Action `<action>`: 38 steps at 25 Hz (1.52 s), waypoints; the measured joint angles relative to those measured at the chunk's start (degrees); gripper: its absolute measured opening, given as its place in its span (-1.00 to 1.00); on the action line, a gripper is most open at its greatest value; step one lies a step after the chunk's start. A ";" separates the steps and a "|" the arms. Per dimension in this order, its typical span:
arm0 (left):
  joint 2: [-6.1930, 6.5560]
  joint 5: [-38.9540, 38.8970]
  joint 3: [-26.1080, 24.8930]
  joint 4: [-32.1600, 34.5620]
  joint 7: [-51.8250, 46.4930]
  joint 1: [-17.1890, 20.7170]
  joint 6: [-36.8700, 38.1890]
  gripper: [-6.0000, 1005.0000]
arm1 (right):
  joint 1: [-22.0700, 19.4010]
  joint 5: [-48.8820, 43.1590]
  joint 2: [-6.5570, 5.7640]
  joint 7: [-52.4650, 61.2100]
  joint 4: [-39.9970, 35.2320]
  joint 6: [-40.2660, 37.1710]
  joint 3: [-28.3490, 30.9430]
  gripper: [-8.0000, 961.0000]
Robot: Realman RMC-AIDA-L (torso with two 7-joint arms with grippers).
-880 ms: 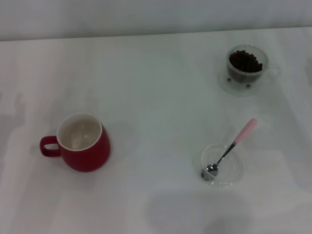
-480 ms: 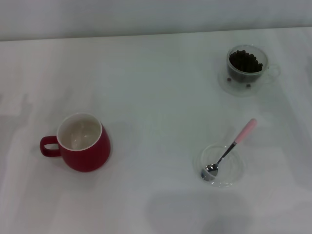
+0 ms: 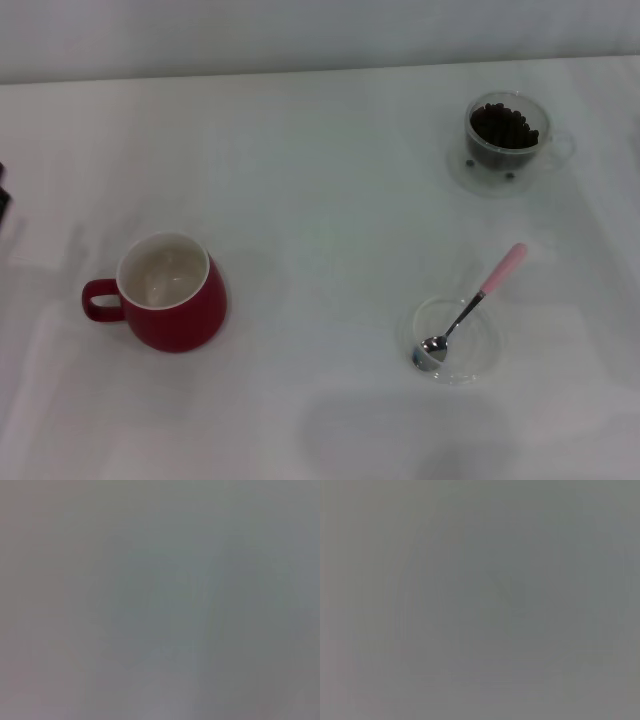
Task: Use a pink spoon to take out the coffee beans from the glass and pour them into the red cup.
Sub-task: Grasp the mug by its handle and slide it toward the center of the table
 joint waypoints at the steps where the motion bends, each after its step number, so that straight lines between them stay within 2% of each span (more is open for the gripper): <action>1: -0.06 1.01 0.27 -0.03 0.01 0.47 0.34 0.42 | -0.07 0.01 0.00 0.00 -0.02 0.11 0.01 0.39; 7: -0.26 6.39 1.13 -0.53 0.04 4.52 0.78 0.42 | -0.34 0.03 -0.08 -0.23 -0.26 -1.24 0.11 0.39; 17: -0.26 9.35 2.70 -2.31 0.07 10.09 1.18 0.42 | 0.04 0.03 -0.08 -0.09 -1.41 -1.24 0.11 0.39; 28: -0.23 9.96 4.62 -4.59 0.06 10.39 7.00 0.41 | 0.58 0.02 -0.05 -0.09 -1.51 -0.72 0.11 0.39; 38: -0.07 10.05 4.89 -5.46 0.06 7.88 12.63 0.40 | 0.04 0.02 0.04 -0.09 -1.51 -0.54 0.11 0.39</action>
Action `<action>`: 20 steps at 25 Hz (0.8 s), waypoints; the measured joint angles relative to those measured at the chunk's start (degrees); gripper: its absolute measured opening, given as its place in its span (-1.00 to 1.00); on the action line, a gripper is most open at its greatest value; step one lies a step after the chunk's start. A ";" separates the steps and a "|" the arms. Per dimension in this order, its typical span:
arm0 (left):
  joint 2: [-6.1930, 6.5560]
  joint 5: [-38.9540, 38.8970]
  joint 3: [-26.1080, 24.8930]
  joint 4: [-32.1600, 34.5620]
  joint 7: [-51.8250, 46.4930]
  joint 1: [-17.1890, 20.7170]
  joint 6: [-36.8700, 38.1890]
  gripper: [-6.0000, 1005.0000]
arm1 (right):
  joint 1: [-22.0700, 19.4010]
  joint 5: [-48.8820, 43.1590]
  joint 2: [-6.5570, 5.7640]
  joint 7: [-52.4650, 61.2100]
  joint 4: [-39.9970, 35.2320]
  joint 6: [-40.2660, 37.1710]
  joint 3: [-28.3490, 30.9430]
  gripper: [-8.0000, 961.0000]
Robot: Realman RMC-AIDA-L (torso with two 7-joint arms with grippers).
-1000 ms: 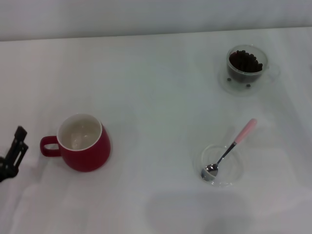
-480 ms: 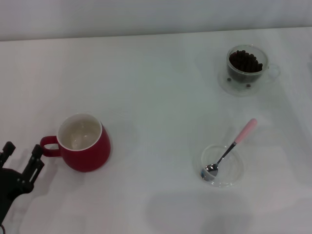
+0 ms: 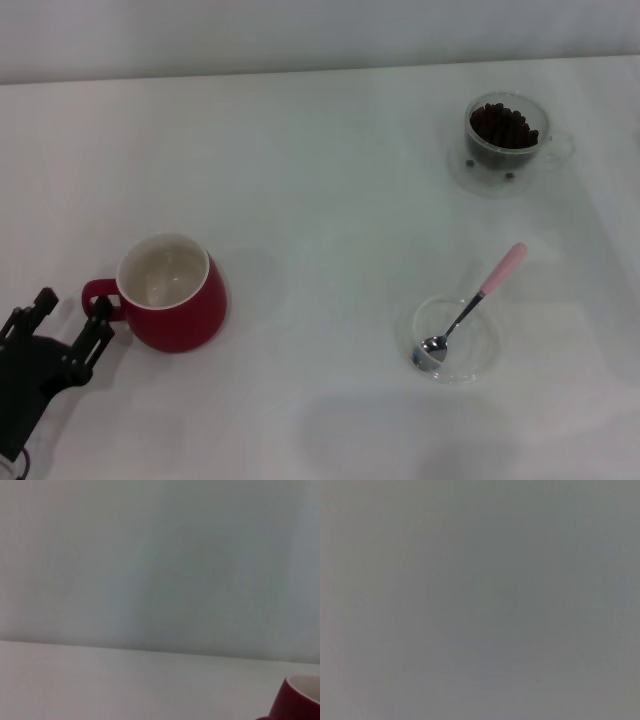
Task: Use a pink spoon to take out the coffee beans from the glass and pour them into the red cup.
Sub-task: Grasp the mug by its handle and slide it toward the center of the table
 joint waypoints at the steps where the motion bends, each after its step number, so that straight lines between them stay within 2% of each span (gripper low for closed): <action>1: 0.01 0.00 0.01 -0.02 0.00 -0.41 0.38 0.40 | -0.01 0.00 0.00 0.00 0.00 0.01 0.00 0.39; 16: 0.12 -0.01 0.56 -0.59 0.00 -2.73 2.85 0.34 | -0.07 0.05 0.00 0.03 0.10 0.02 0.00 0.39; 20: 0.15 -0.01 0.56 -1.12 -0.07 -3.16 2.87 0.02 | -0.09 0.08 0.00 0.05 0.11 -0.15 0.00 0.39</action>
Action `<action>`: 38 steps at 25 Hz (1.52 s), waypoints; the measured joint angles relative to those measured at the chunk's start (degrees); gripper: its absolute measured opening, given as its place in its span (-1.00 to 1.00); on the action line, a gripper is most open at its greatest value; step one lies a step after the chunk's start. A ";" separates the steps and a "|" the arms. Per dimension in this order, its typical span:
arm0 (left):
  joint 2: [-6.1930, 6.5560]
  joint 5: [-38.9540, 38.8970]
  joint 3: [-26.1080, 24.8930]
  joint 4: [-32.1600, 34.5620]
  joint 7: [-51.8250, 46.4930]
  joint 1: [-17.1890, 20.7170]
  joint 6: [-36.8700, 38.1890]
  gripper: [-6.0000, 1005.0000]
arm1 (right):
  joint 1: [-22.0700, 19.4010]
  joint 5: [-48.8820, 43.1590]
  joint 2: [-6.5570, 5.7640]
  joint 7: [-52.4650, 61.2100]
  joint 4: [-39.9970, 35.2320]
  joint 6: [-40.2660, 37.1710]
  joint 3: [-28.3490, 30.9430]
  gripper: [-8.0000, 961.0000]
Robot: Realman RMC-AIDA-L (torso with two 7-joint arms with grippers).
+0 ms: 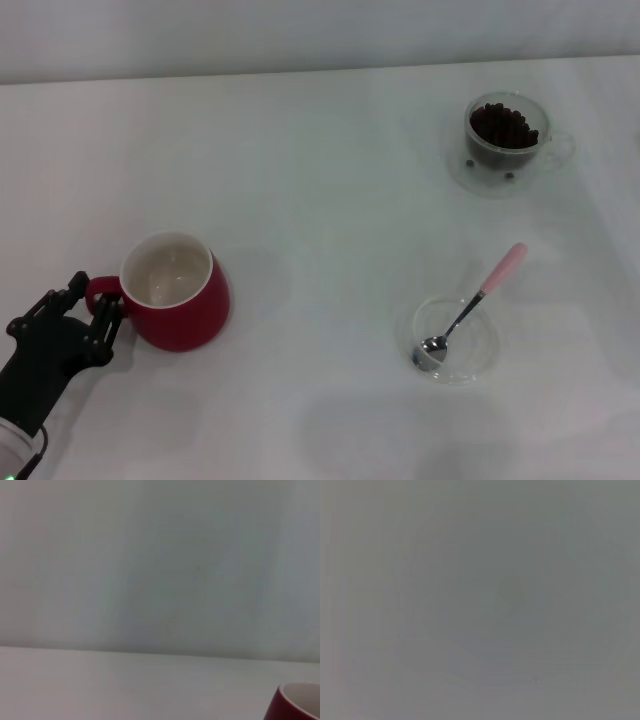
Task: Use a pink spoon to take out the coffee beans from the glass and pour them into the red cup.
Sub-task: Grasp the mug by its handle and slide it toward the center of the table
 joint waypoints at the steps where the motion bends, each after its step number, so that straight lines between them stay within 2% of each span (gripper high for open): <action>1: 0.03 0.00 0.00 -0.14 -0.01 -0.05 0.00 -0.06 | 0.00 0.01 0.00 0.01 0.02 -0.10 0.00 0.39; 15: -0.08 -0.27 -0.20 -0.99 -0.02 -1.97 2.77 -0.61 | 0.00 0.01 0.00 0.04 0.01 -0.29 0.00 0.39; 27: -0.16 -0.15 -0.25 -1.13 0.00 -4.58 4.77 -0.68 | 0.43 0.01 0.13 0.04 0.45 -0.16 0.00 0.39; 38: -0.03 0.98 0.16 -1.85 0.06 -8.68 6.98 -0.68 | 0.21 0.01 0.18 0.04 0.69 0.05 0.00 0.39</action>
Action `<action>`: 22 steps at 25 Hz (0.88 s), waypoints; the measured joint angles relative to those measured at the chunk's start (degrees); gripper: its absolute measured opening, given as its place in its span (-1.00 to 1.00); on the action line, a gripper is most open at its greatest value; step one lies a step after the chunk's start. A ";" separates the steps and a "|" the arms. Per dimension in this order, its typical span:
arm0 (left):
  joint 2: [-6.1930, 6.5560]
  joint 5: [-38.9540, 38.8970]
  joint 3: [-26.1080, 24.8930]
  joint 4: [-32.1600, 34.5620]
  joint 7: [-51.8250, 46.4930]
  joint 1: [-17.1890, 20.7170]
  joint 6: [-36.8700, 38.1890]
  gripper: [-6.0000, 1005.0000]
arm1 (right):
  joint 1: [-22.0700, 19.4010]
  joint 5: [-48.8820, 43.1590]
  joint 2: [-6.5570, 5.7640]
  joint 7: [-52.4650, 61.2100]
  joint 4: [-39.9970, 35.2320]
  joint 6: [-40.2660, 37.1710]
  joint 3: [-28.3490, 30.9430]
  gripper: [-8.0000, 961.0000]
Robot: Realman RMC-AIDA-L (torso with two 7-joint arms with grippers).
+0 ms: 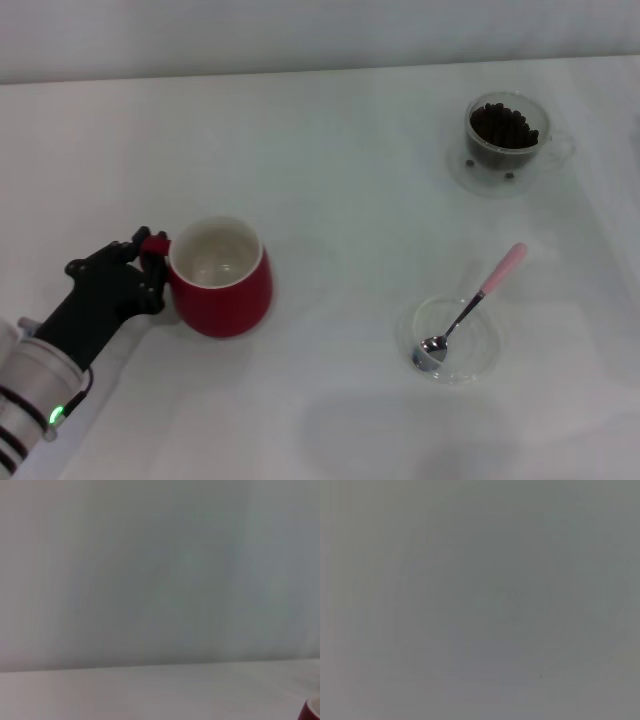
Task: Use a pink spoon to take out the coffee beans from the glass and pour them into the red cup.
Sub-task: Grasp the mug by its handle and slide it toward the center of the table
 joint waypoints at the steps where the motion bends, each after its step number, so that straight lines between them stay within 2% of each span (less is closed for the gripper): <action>1: 0.01 0.44 0.01 -0.21 0.00 -0.34 0.47 -0.68 | 0.00 0.01 0.00 0.04 0.00 0.07 0.01 0.39; 9: -0.05 4.47 0.01 -2.12 0.02 -2.80 3.59 -0.68 | -0.12 0.10 0.00 0.66 0.00 0.62 0.09 0.39; 22: -0.01 6.58 0.02 -3.51 -0.03 -5.15 7.13 -0.68 | -0.22 0.10 -0.08 0.75 0.00 0.77 0.09 0.39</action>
